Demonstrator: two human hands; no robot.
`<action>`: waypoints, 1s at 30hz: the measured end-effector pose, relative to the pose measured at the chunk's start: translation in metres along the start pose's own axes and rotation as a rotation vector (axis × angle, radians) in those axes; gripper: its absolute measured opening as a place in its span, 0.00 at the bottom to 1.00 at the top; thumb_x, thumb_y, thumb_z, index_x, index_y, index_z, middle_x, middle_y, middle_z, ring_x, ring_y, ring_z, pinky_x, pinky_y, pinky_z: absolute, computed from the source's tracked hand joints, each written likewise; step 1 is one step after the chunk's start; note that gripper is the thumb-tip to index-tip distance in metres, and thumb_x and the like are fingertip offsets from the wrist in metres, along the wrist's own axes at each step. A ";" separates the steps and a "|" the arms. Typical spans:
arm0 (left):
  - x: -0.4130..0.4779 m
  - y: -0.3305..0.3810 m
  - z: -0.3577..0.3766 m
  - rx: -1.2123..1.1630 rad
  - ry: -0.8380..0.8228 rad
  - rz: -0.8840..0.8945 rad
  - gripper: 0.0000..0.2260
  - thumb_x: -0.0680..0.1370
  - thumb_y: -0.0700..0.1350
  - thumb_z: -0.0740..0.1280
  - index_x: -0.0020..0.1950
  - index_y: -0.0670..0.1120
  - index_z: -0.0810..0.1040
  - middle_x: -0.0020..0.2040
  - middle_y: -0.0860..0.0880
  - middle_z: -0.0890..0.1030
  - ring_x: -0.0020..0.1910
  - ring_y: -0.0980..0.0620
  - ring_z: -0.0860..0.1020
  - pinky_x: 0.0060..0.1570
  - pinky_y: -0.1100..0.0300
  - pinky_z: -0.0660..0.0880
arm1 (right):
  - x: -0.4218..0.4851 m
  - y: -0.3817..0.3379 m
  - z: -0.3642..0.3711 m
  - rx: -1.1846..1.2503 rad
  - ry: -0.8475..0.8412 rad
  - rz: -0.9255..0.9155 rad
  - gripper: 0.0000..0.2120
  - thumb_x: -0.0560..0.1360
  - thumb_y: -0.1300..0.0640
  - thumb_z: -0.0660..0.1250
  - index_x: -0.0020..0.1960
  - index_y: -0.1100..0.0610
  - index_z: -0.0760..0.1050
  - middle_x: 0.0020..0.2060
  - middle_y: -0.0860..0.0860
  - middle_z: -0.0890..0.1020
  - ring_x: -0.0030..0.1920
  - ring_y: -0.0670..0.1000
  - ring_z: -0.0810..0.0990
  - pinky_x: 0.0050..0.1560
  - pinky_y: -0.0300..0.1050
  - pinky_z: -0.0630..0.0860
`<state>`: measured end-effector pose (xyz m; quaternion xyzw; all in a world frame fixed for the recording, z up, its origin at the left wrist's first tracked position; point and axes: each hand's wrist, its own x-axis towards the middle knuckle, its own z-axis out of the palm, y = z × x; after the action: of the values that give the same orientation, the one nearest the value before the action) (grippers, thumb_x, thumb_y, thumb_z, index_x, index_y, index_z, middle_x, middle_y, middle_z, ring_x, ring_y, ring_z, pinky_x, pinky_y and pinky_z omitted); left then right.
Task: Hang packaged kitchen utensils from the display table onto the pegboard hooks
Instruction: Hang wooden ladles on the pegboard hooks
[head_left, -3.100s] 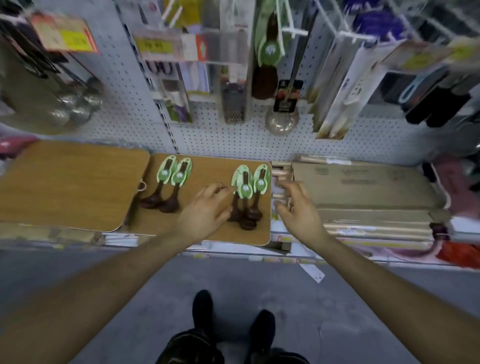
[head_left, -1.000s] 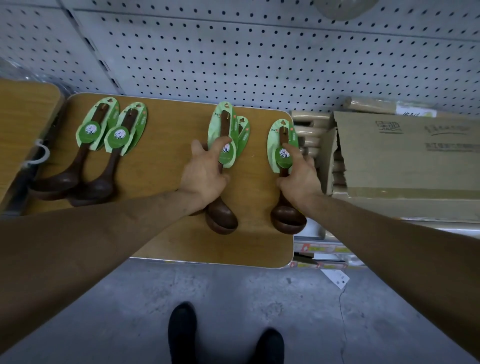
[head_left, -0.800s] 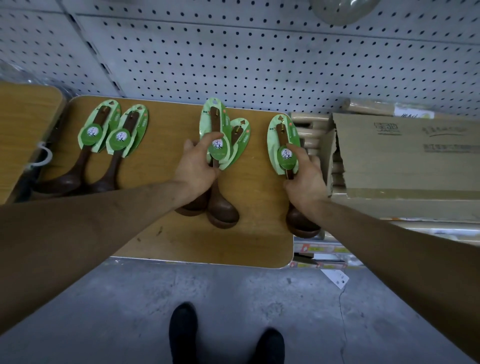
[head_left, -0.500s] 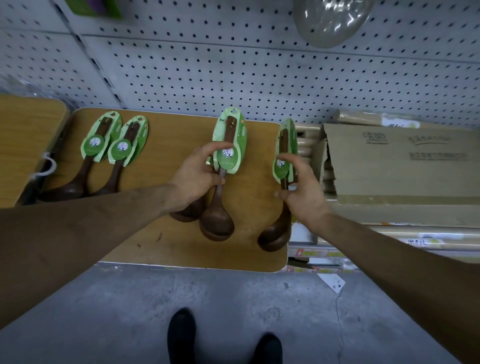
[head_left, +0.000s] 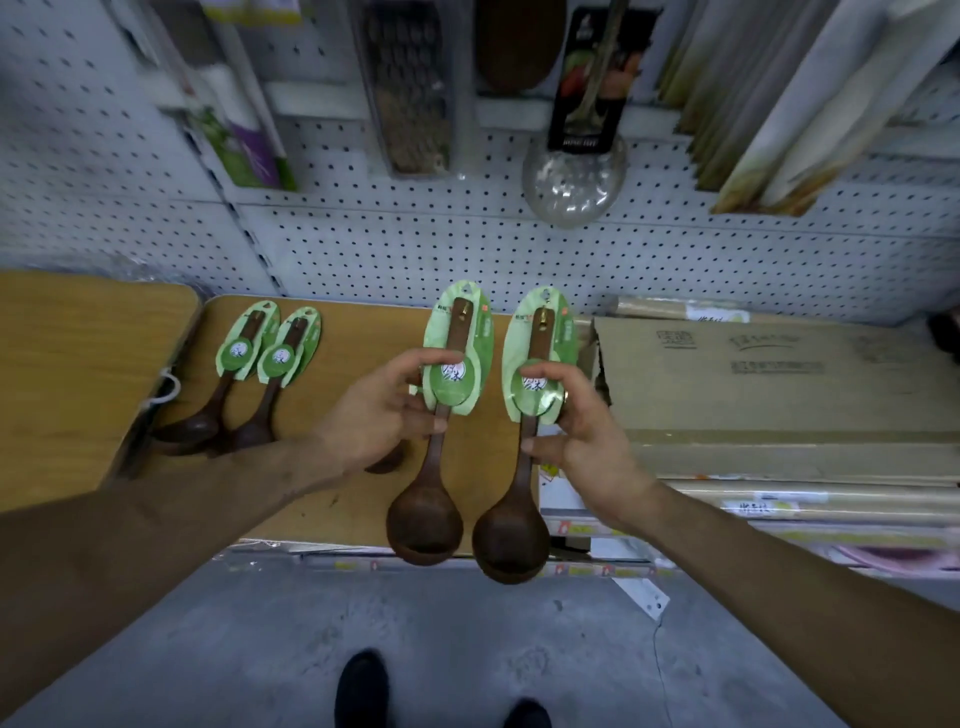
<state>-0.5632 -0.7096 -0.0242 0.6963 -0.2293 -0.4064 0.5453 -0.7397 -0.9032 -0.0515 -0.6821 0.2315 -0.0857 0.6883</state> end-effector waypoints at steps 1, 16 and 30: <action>-0.013 0.009 0.001 0.013 0.008 0.003 0.33 0.74 0.24 0.74 0.67 0.59 0.83 0.60 0.48 0.81 0.49 0.53 0.86 0.47 0.62 0.82 | -0.008 -0.011 0.000 -0.021 -0.024 -0.007 0.38 0.71 0.80 0.69 0.67 0.42 0.77 0.73 0.51 0.75 0.74 0.63 0.74 0.64 0.71 0.80; -0.194 0.123 0.024 0.016 0.158 0.096 0.32 0.75 0.25 0.73 0.67 0.59 0.83 0.59 0.59 0.84 0.49 0.52 0.83 0.53 0.58 0.82 | -0.146 -0.160 0.004 -0.188 -0.089 -0.096 0.38 0.73 0.75 0.73 0.72 0.41 0.71 0.73 0.45 0.75 0.77 0.57 0.71 0.78 0.70 0.67; -0.320 0.213 -0.005 0.078 0.189 0.359 0.32 0.76 0.34 0.75 0.75 0.60 0.77 0.72 0.58 0.78 0.56 0.50 0.83 0.57 0.51 0.81 | -0.242 -0.298 0.058 -0.308 -0.157 -0.327 0.33 0.79 0.70 0.70 0.75 0.43 0.69 0.71 0.34 0.74 0.73 0.46 0.73 0.76 0.58 0.72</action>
<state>-0.7137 -0.5264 0.2786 0.6997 -0.3131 -0.2266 0.6008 -0.8680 -0.7620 0.2864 -0.8121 0.0742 -0.1064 0.5688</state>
